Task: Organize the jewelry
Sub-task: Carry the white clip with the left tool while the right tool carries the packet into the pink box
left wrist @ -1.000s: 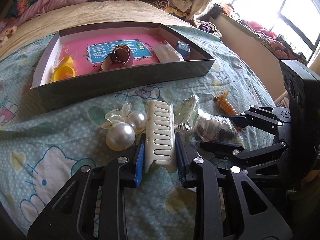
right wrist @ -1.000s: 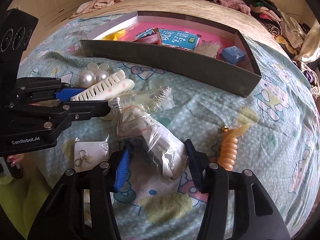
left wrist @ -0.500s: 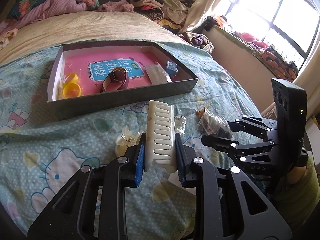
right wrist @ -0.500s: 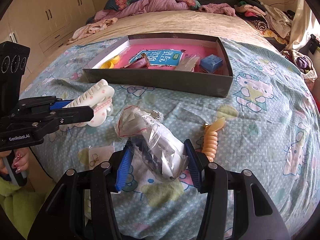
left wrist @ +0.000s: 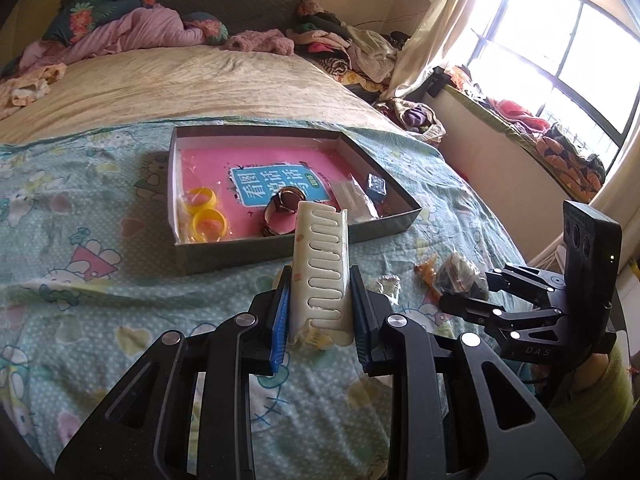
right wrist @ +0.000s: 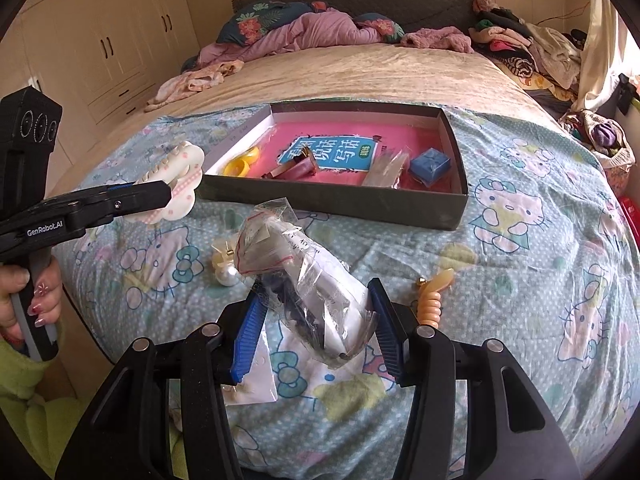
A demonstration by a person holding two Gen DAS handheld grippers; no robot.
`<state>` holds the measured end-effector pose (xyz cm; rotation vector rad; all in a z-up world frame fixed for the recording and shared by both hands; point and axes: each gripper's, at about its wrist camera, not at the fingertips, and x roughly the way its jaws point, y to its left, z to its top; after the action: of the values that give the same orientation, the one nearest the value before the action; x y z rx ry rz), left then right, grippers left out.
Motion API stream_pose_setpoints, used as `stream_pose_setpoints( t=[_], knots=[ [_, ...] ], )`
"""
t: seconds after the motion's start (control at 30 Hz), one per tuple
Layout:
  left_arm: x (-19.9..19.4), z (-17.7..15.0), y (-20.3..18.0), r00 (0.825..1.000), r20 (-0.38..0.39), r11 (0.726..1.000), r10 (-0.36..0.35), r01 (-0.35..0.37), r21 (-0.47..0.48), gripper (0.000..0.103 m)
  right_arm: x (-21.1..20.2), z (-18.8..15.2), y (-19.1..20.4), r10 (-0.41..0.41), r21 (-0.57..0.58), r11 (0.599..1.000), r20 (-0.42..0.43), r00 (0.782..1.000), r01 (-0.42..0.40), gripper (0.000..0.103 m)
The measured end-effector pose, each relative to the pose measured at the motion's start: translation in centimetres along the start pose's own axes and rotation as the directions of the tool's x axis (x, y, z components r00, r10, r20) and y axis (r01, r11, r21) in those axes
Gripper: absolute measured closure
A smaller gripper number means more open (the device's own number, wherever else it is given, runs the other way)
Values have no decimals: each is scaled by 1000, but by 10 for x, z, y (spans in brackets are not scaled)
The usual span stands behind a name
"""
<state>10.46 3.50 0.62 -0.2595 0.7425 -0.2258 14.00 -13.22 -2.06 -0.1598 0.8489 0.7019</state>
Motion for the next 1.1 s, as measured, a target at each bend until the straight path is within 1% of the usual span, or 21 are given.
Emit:
stream_pose_setpoints(
  t=[0.33, 0.6, 0.8, 1.1],
  knots=[
    [-13, 9, 24, 998, 50, 998, 43, -41, -40, 84, -8, 19, 18, 28, -10, 1000, 49, 998, -27, 54],
    [-15, 22, 36, 994, 88, 997, 60, -54, -61, 84, -13, 40, 26, 39, -16, 999, 97, 995, -37, 54],
    [-11, 31, 37, 993, 106, 996, 59, -52, -69, 84, -19, 59, 28, 42, -19, 999, 139, 989, -39, 54],
    [1, 45, 27, 991, 118, 998, 55, -49, -51, 84, -24, 86, 24, 44, 0, 999, 198, 979, -45, 54]
  ],
)
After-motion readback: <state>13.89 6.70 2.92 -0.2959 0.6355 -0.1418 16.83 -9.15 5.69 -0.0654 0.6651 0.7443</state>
